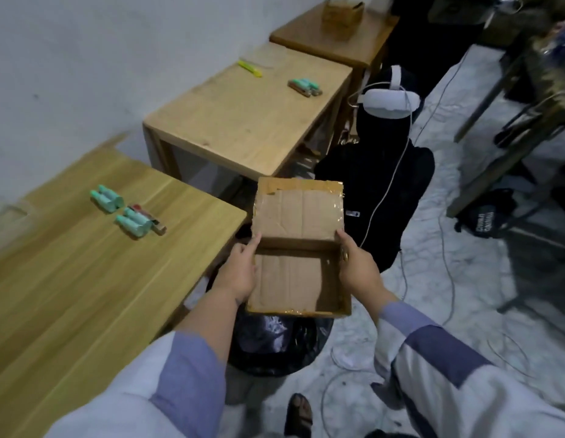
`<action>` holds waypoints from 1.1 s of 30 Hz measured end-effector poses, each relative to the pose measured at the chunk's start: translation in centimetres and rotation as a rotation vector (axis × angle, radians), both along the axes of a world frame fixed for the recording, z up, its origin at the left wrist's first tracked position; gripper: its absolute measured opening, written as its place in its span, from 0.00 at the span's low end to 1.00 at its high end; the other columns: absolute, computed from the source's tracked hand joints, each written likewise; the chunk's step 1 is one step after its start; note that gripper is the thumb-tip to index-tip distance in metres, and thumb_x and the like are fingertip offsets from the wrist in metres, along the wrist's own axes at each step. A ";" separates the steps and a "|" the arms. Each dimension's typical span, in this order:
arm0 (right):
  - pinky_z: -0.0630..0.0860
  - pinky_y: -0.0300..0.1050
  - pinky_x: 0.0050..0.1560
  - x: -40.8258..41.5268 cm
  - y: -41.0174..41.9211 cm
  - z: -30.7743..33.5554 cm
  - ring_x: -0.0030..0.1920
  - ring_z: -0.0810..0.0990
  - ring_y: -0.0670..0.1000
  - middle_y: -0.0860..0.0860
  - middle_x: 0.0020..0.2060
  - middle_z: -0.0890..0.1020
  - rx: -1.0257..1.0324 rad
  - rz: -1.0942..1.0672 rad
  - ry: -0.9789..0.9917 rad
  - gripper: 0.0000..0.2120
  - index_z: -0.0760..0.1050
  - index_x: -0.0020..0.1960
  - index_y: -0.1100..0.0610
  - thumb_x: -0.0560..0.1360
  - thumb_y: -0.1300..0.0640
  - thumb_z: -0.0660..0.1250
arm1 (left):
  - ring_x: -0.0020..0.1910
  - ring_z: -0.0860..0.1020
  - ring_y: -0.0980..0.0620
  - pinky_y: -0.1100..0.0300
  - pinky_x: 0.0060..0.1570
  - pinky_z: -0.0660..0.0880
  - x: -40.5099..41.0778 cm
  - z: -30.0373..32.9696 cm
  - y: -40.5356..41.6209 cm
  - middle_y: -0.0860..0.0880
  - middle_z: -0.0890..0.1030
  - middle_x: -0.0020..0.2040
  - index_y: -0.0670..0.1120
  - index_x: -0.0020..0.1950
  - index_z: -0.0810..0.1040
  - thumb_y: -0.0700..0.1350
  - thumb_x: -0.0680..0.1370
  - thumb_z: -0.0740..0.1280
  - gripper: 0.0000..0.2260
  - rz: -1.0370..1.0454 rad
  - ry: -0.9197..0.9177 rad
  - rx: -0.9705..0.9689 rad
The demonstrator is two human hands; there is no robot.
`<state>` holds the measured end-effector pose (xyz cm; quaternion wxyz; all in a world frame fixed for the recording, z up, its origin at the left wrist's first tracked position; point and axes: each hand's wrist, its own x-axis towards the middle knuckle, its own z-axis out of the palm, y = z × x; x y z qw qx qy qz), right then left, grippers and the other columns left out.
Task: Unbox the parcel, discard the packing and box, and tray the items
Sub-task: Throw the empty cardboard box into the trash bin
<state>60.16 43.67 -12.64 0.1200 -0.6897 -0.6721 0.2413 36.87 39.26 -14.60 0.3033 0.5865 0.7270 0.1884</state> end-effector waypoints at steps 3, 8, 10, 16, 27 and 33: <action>0.75 0.49 0.44 1.5 1.4 -3.3 0.50 0.80 0.59 0.57 0.54 0.80 -0.112 0.049 -0.044 0.32 0.55 0.75 0.44 0.76 0.66 0.56 | 0.57 0.73 0.44 0.53 0.57 0.71 1.6 -3.4 -0.1 0.46 0.65 0.66 0.53 0.78 0.53 0.37 0.81 0.58 0.28 0.010 -0.006 -0.143; 0.76 0.50 0.49 1.1 1.1 -10.6 0.55 0.78 0.62 0.59 0.61 0.77 -0.331 0.180 -0.084 0.31 0.56 0.75 0.43 0.76 0.65 0.55 | 0.56 0.74 0.43 0.48 0.57 0.75 1.4 -10.2 -2.1 0.46 0.63 0.68 0.55 0.78 0.51 0.34 0.80 0.57 0.31 0.067 0.021 -0.417; 0.75 0.51 0.51 0.0 1.5 -15.6 0.58 0.77 0.63 0.59 0.64 0.75 -0.419 0.199 -0.085 0.30 0.56 0.75 0.43 0.77 0.63 0.54 | 0.55 0.74 0.43 0.48 0.58 0.74 0.7 -15.0 -2.1 0.46 0.65 0.67 0.55 0.78 0.52 0.35 0.80 0.57 0.29 0.113 0.030 -0.497; 0.74 0.54 0.61 -3.0 3.8 -24.6 0.61 0.75 0.62 0.61 0.64 0.76 -0.510 0.239 -0.092 0.26 0.59 0.74 0.43 0.78 0.59 0.55 | 0.62 0.71 0.39 0.54 0.57 0.68 -1.9 -22.8 -0.7 0.39 0.69 0.66 0.47 0.77 0.57 0.40 0.82 0.57 0.24 0.157 -0.003 -0.479; 0.74 0.46 0.58 -6.4 4.1 -31.2 0.60 0.78 0.57 0.57 0.60 0.80 -0.633 0.334 -0.087 0.18 0.74 0.65 0.51 0.75 0.59 0.62 | 0.62 0.74 0.42 0.57 0.61 0.69 -0.8 -28.7 -1.2 0.40 0.75 0.64 0.42 0.66 0.75 0.38 0.77 0.64 0.17 0.180 -0.133 -0.443; 0.75 0.50 0.59 -7.1 4.2 -22.9 0.59 0.78 0.59 0.57 0.60 0.80 -0.578 0.375 -0.071 0.17 0.73 0.66 0.50 0.77 0.56 0.62 | 0.62 0.76 0.47 0.59 0.62 0.70 -0.5 -20.4 0.2 0.46 0.77 0.65 0.46 0.66 0.75 0.40 0.78 0.63 0.16 0.157 -0.117 -0.405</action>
